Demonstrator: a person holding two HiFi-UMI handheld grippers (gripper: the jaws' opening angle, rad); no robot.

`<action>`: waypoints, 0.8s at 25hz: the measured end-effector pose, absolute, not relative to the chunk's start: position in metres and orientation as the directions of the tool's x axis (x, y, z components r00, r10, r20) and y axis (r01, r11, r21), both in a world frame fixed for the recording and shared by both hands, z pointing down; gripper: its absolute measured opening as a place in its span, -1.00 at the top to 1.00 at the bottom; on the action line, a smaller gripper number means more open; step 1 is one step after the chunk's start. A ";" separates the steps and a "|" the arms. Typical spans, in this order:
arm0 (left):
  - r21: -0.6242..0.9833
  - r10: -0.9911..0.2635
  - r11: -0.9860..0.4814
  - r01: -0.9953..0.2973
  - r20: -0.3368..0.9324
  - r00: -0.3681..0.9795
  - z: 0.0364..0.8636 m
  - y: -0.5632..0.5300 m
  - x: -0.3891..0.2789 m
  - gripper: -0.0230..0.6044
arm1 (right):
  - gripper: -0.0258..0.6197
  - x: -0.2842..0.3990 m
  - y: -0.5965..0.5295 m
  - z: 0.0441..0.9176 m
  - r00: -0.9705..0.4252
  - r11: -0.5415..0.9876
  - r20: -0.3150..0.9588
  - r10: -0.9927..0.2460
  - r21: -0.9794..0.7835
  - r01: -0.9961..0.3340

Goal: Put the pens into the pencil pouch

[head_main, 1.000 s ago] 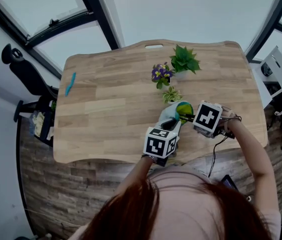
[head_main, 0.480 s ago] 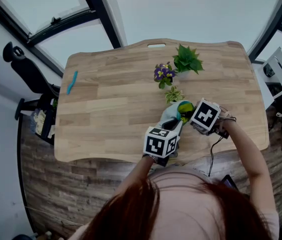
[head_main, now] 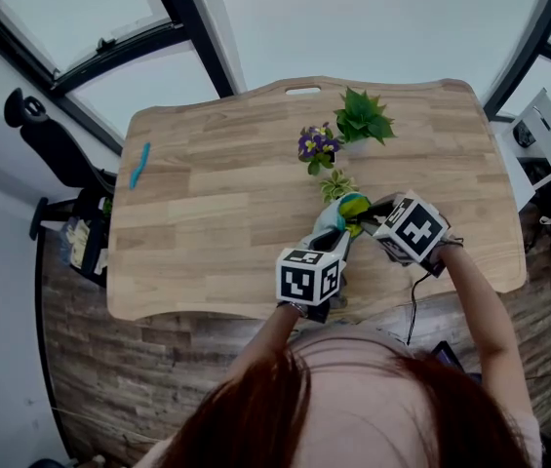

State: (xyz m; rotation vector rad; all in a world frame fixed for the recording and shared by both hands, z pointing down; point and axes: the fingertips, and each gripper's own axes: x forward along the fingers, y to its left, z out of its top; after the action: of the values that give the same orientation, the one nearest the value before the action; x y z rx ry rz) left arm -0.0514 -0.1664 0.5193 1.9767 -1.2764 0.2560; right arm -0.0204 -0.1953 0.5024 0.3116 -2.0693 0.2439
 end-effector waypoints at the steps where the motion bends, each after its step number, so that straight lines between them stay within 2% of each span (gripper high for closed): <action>1: 0.491 -0.701 -0.206 -0.847 0.530 0.477 0.519 -0.167 -0.053 0.80 | 0.62 -0.021 -0.197 0.498 -0.499 0.942 0.856 -0.136 -0.044 -0.331; 9: 0.510 -0.748 -0.119 -0.852 0.519 0.415 0.520 -0.170 -0.069 0.80 | 0.68 -0.020 -0.210 0.456 -0.673 0.894 0.668 -0.318 -0.026 -0.448; 13: 0.503 -0.767 -0.097 -0.859 0.513 0.387 0.519 -0.172 -0.075 0.80 | 0.74 -0.016 -0.211 0.448 -0.689 0.859 0.598 -0.410 -0.001 -0.512; 20: 0.439 -0.777 -0.123 -0.890 0.515 0.362 0.520 -0.171 -0.076 0.79 | 0.80 -0.008 -0.211 0.454 -0.690 0.783 0.512 -0.511 -0.054 -0.620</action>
State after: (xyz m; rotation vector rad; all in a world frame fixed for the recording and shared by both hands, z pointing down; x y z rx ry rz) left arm -0.0761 -0.1709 0.5198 1.9257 -1.4459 0.2050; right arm -0.0079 -0.2109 0.4539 0.8465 -2.4936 0.3060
